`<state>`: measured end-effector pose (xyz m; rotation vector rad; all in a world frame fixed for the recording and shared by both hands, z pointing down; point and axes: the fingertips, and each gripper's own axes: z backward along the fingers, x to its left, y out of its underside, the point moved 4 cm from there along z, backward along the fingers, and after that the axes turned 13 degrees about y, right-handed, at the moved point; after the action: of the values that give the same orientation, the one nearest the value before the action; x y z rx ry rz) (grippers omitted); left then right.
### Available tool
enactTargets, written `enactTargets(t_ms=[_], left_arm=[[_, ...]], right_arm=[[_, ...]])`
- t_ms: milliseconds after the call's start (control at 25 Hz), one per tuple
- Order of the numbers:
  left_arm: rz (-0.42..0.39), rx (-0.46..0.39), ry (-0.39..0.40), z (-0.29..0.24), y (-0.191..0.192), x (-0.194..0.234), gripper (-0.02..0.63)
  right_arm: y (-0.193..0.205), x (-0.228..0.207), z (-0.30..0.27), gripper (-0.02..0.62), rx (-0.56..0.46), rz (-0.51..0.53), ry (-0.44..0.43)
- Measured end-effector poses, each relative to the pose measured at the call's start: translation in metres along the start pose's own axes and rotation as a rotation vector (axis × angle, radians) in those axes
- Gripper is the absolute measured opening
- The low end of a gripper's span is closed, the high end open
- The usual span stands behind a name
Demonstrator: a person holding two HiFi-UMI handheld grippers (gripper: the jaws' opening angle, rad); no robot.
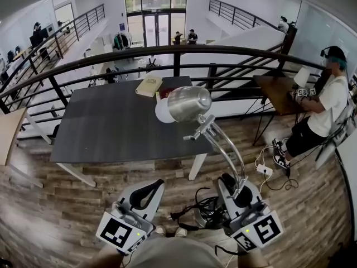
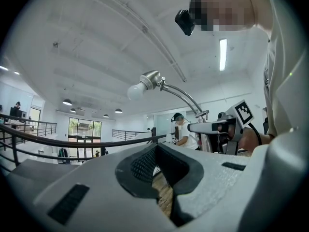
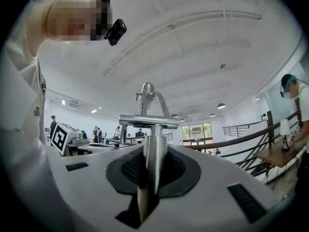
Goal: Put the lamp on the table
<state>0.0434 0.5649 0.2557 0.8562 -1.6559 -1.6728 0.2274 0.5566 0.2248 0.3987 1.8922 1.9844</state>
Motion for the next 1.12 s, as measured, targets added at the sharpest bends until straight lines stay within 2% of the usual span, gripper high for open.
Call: enactTargets(t_ms=[560,960,1120], left_arm=[[-0.012,0.003,-0.016,-0.03,0.011,-0.024,0.005],[-0.024,-0.007,-0.031,-0.054,0.036,0.01,0.005],[-0.031,-0.003,-0.032,-0.068,0.057,0.033,0.005]], right_arm=[[0.015,-0.041,0.01,0.046,0.0,-0.01,0.002],[0.037,-0.059,-0.026,0.046,-0.01,0.002,-0.023],[0.056,-0.068,-0.049,0.046,-0.021,0.012,-0.028]])
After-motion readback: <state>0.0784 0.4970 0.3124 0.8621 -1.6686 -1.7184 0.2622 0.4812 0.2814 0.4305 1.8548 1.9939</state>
